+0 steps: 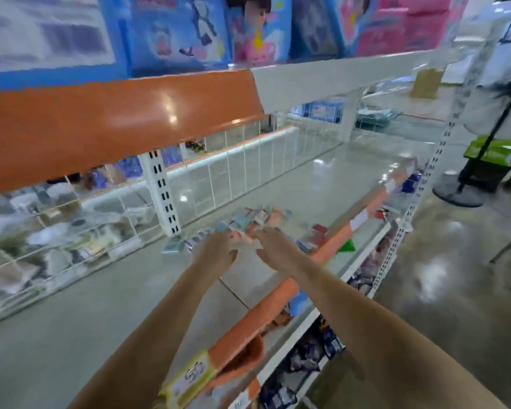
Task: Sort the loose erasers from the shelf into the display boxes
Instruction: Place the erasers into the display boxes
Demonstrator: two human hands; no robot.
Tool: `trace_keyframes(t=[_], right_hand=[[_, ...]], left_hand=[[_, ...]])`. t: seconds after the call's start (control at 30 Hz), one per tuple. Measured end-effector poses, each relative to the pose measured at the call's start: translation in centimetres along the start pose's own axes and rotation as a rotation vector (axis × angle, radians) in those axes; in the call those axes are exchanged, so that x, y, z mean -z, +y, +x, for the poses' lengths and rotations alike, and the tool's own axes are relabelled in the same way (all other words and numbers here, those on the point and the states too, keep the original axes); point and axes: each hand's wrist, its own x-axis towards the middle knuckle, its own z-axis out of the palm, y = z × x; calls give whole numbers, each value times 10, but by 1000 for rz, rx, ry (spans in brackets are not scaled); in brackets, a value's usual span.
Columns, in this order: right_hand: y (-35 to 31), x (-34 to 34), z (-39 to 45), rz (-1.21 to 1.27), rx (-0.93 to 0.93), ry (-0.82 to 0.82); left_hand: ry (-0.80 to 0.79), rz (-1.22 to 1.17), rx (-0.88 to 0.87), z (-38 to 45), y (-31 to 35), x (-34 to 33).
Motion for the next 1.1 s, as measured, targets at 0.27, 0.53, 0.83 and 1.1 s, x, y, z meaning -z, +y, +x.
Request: trace_keyframes(t=[0.27, 0.53, 0.83, 1.1], right_hand=[[48, -28, 76, 151, 187, -25], [71, -10, 90, 222, 421, -76], [85, 8, 84, 347, 473, -114], [53, 22, 75, 652, 476, -376]], left_hand=[[4, -66, 178, 40, -16, -34], [156, -291, 426, 49, -2, -43], [111, -394, 469, 43, 11, -40], [232, -581, 449, -22, 7, -10]])
